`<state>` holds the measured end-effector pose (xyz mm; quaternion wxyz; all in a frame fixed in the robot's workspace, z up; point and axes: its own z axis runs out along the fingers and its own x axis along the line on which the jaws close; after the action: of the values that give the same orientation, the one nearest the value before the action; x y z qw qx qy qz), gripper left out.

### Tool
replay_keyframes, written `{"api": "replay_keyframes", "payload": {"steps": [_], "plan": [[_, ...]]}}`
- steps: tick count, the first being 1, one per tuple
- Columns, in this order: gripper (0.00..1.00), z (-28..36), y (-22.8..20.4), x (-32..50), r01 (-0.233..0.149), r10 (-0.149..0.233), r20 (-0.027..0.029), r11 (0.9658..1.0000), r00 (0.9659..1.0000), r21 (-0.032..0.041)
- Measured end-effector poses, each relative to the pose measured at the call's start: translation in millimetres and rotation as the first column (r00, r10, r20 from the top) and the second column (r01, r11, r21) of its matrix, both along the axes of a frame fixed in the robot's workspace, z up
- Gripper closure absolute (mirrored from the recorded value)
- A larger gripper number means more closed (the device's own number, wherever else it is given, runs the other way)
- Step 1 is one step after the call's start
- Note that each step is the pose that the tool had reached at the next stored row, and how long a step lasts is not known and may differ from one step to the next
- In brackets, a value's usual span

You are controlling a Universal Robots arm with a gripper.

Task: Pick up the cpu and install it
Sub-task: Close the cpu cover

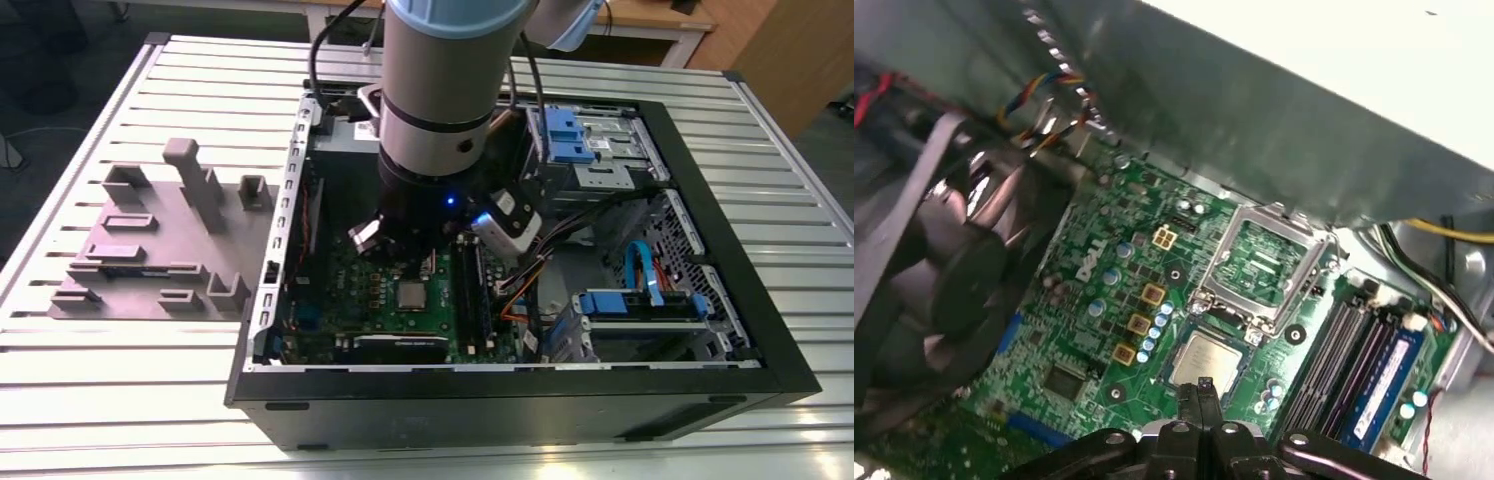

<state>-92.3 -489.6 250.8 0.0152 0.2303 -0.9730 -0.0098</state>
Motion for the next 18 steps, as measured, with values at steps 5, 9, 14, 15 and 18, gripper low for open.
{"api": "replay_keyframes", "payload": {"steps": [5,9,14,15,18], "plan": [[0.90,0.0,0.0,0.0,-0.092,0.092,0.0000,0.9958,0.9958,0.0000],[0.90,0.0,0.0,0.0,-0.163,0.163,0.0000,0.9867,0.9867,0.0000],[0.90,0.0,0.0,0.0,-0.252,0.252,0.0000,0.9677,0.9677,-0.0001],[0.90,0.0,0.0,0.0,-0.269,0.269,0.0000,0.9630,0.9630,0.0000],[0.90,0.0,0.0,0.0,-0.304,0.304,0.0000,0.9527,0.9527,0.0000]]}}
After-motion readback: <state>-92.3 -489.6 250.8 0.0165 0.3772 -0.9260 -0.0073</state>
